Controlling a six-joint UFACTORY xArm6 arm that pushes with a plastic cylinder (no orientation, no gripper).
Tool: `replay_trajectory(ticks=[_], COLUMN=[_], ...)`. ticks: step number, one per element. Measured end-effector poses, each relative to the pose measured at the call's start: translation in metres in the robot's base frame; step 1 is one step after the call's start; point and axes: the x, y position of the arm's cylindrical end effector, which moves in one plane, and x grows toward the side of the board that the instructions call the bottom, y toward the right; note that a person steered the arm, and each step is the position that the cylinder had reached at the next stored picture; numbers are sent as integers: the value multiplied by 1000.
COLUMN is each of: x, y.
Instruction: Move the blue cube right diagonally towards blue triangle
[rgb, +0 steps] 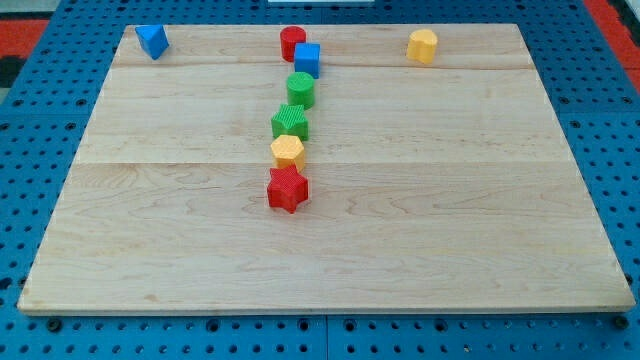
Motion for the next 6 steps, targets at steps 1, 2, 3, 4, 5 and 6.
replay_trajectory(ticks=[1, 2, 3, 4, 5, 6], x=[-28, -96, -142, -176, -221, -272], y=[-14, -58, -114, -164, -226, -266])
